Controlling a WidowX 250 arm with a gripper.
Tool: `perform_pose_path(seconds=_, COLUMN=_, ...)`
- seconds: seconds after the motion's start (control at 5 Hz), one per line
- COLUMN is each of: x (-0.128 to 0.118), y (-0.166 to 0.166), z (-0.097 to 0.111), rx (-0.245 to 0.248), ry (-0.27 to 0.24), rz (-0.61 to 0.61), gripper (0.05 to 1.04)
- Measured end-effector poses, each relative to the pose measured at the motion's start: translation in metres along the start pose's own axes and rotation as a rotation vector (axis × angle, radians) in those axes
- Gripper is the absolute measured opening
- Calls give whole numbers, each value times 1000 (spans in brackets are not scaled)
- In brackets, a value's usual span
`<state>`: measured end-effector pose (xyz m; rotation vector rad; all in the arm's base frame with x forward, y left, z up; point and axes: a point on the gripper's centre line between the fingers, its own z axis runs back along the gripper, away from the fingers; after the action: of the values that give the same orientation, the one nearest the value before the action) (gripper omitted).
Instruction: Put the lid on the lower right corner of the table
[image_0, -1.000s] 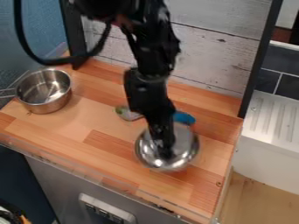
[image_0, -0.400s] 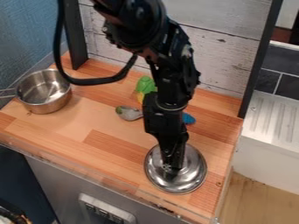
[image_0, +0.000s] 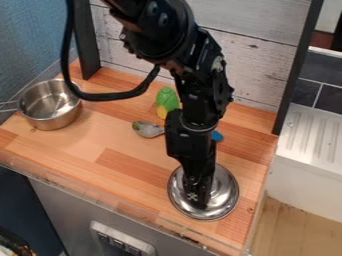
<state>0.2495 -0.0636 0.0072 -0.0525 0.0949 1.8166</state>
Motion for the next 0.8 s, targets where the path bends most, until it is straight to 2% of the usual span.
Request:
perform_pose_path(seconds=0.2, x=0, y=5, z=2, rx=3, ry=9, rz=-19, gripper=1011)
perform_pose_path(seconds=0.4, x=3, y=7, z=15, rx=4, ry=24, rz=-11, gripper=1007)
perform_pose_path(seconds=0.6, x=3, y=3, z=40, rx=-53, ry=60, rz=14, gripper=1001)
perform_pose_path(seconds=0.8, x=5, y=0, z=64, rx=-97, ry=118, rz=39, gripper=1001)
